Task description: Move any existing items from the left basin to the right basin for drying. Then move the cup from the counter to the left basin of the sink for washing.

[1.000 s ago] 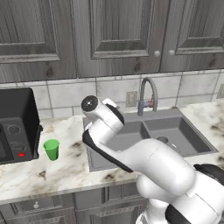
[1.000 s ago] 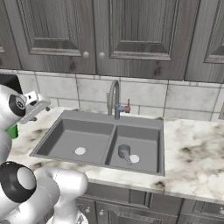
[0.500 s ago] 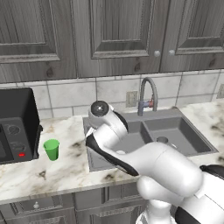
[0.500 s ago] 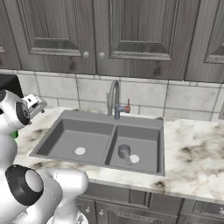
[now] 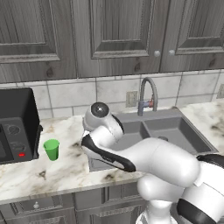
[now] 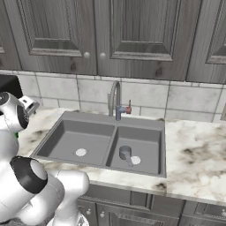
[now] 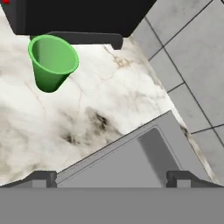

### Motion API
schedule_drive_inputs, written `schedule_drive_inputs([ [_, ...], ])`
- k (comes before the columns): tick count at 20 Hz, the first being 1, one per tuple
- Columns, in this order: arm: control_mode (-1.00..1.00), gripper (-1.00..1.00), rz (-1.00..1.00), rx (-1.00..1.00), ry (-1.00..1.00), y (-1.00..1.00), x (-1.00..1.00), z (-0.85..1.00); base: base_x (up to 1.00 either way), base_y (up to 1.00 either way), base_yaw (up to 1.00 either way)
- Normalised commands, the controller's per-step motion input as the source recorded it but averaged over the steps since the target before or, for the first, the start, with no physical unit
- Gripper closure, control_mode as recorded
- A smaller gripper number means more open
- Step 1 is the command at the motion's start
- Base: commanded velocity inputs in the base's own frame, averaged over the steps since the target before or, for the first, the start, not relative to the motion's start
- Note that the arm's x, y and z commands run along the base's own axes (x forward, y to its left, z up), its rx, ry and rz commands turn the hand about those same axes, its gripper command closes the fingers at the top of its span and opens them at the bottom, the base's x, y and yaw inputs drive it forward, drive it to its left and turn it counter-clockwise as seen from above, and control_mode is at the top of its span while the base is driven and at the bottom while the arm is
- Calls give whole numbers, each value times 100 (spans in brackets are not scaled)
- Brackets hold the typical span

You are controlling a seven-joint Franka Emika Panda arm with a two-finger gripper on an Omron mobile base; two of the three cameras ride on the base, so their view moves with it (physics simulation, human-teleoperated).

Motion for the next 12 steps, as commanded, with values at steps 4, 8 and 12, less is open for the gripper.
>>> schedule_drive_inputs([
  [4, -100, -100, 19, 0, 7, 44, -4, 0, 0, 0, 0],
  [8, -100, -100, 16, 0, 7, 39, -11, 0, 0, 0, 0],
  [12, -100, -100, 3, 0, 5, 29, -21, 0, 0, 0, 0],
])
